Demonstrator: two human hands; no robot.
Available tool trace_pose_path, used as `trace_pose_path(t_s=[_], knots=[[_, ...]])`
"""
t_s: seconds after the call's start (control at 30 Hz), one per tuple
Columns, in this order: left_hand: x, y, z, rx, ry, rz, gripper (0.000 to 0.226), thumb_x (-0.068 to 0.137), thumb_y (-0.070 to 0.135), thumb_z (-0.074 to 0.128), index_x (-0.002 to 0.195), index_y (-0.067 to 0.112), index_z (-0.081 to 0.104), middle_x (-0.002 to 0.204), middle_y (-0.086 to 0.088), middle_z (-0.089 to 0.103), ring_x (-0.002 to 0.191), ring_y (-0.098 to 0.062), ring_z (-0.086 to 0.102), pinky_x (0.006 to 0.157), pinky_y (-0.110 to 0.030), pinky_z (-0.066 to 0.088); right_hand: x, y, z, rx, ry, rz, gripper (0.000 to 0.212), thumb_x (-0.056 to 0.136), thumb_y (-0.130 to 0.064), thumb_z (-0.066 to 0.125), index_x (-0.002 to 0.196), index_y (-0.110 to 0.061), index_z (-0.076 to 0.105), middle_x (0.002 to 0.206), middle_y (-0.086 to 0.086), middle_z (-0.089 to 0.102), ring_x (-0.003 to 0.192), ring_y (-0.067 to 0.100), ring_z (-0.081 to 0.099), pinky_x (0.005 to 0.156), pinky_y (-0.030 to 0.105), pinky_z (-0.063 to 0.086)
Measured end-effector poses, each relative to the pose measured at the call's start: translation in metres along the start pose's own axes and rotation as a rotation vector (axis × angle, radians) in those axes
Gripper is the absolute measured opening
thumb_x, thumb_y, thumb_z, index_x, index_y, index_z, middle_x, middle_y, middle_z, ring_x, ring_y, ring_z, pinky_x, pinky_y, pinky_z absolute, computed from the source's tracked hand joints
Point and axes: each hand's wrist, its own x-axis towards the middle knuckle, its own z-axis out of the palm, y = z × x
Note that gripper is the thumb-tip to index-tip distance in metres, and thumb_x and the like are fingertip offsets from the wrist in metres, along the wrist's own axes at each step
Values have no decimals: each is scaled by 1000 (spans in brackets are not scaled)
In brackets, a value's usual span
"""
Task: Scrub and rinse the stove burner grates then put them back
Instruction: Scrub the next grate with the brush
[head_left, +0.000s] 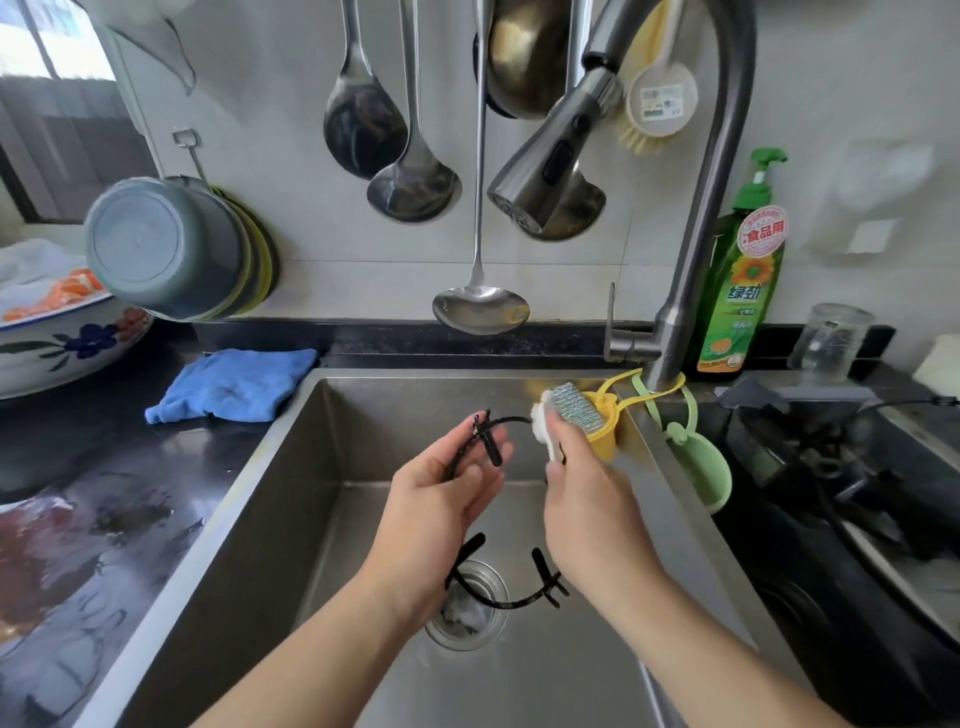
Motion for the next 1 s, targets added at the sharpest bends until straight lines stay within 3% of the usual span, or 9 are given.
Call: trace_pose_path(t_s=[0.07,0.13,0.27,0.37,0.43,0.5,0.7,0.87,1.0], knots=[[-1,0,2,-7,-37,4,48,102,-14,39,137,12,60,122,-6,74,120,-19,68,108,-35,48,-7,-13,5,139,-25,-127,55,108,-23,38,144,-64,30,111,-12,62,90,-3,59,77,19,51],[-1,1,2,-28,-36,17,47,101,-14,40,135,10,61,122,-8,74,119,-21,68,106,-31,51,-9,-15,8,39,-14,-233,62,107,-21,39,147,-64,22,115,-12,60,94,2,56,78,23,49],[4,2,-2,-90,50,48,46,102,-14,40,135,10,61,120,-8,75,117,-20,69,98,-28,55,8,13,-1,-159,30,12,73,103,-10,38,154,-55,11,93,-7,52,77,11,53,62,30,46],[4,1,0,-88,40,29,46,101,-14,41,135,10,61,118,-8,75,117,-20,69,99,-28,54,6,2,3,-87,2,-17,68,105,-13,37,155,-53,13,86,-14,46,71,0,49,56,21,40],[0,-1,3,-60,-2,19,46,100,-14,43,133,10,63,117,-8,75,117,-21,69,101,-29,53,-2,-10,9,47,-3,-187,59,106,-17,38,152,-53,26,93,-20,52,81,-6,54,68,13,44],[0,-2,3,-53,-12,28,45,100,-14,42,132,9,64,118,-10,75,117,-21,69,102,-29,53,-1,-9,13,16,18,-266,68,105,-13,42,152,-57,19,106,-13,57,93,2,56,79,24,49],[5,3,-7,-82,68,46,44,103,-11,40,135,9,62,120,-8,75,118,-18,69,105,-34,49,14,19,-2,-193,-45,51,80,102,-8,39,152,-60,4,97,-6,47,81,13,51,63,29,42],[0,-1,3,-71,-11,17,43,102,-11,41,132,9,64,119,-10,75,116,-21,70,102,-31,54,1,-4,14,-56,8,-296,76,104,-11,43,153,-57,8,103,-8,56,86,7,54,70,25,48],[5,4,-9,-76,49,43,43,103,-10,41,134,11,61,118,-8,75,117,-20,69,104,-33,53,19,21,-4,-215,10,-145,72,105,-14,41,149,-62,12,83,-10,46,65,3,42,54,25,37]])
